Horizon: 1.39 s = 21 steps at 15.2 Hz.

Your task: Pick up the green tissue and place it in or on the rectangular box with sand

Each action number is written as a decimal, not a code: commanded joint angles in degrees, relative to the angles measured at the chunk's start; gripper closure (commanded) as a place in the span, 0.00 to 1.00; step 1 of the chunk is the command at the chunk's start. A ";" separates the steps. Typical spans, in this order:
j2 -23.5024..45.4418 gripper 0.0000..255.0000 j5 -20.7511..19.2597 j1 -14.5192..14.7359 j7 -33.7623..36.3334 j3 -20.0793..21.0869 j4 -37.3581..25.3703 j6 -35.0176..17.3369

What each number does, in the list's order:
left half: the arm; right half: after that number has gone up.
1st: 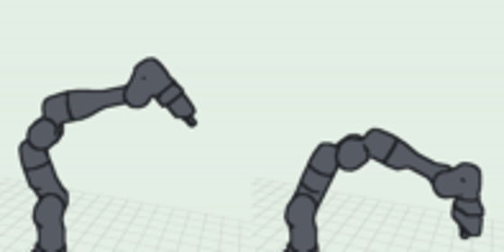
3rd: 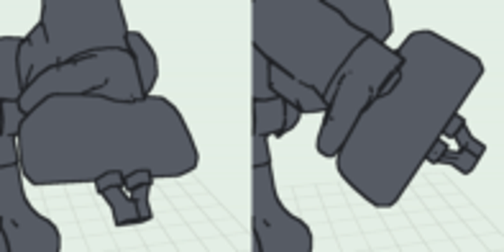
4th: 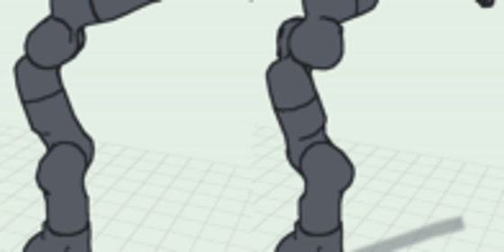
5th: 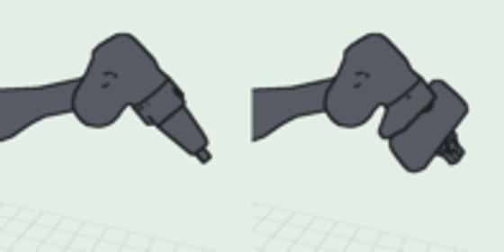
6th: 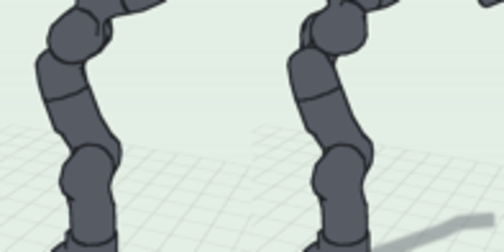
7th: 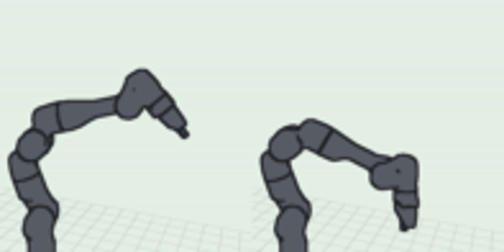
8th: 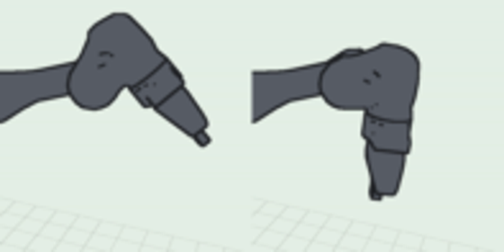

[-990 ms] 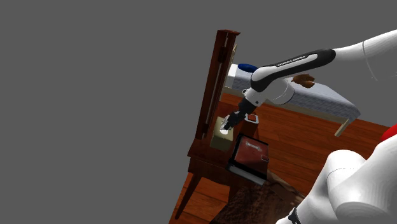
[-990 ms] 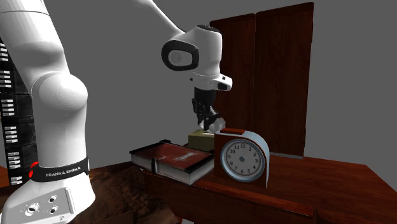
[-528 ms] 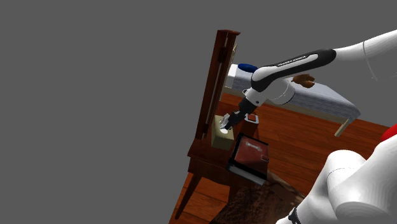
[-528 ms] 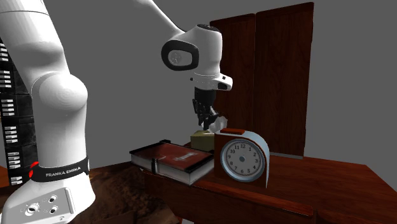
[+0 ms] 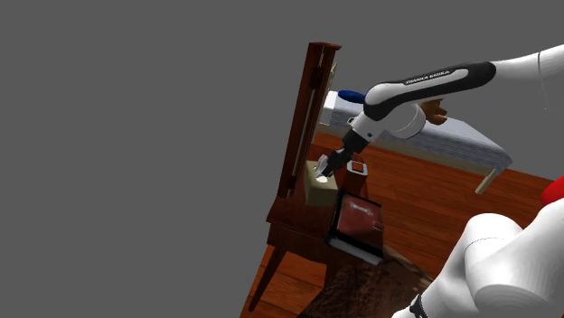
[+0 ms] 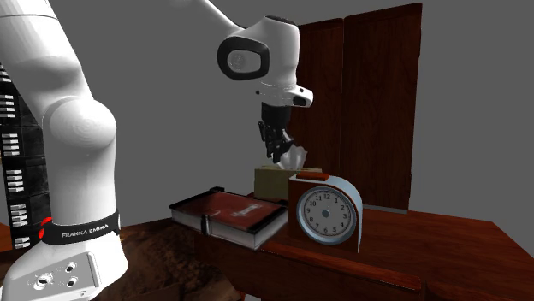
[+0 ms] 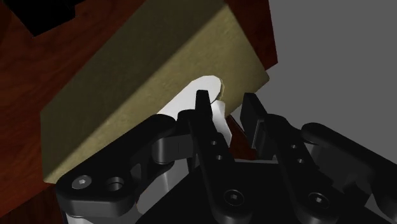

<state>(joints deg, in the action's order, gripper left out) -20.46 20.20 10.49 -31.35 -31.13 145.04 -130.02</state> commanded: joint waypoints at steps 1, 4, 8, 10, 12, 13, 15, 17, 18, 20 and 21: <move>-1.06 1.00 -0.82 -0.39 1.01 0.49 -0.72 1.07; -2.32 1.00 -1.92 -0.90 2.59 1.15 -1.96 3.21; -3.77 1.00 -3.11 -1.44 4.48 1.93 -3.81 6.09; -4.40 1.00 -3.60 -1.65 5.36 2.29 -4.81 7.53; -4.96 1.00 -4.04 -1.82 6.18 2.62 -5.85 8.97; -5.22 1.00 -4.24 -1.89 6.59 2.78 -6.39 9.68; -5.66 1.00 -4.57 -2.01 7.30 3.06 -7.43 11.01; -10.59 1.00 -6.74 -4.00 8.39 3.87 -4.61 12.81; -13.03 1.00 -7.72 -5.04 8.86 4.26 -3.31 13.87; -17.87 1.00 -9.49 -7.18 9.65 4.97 -0.96 16.32; -20.27 1.00 -10.30 -8.26 9.98 5.28 0.09 17.70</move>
<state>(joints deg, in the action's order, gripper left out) -38.16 10.86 3.38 -21.69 -26.16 143.96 -113.74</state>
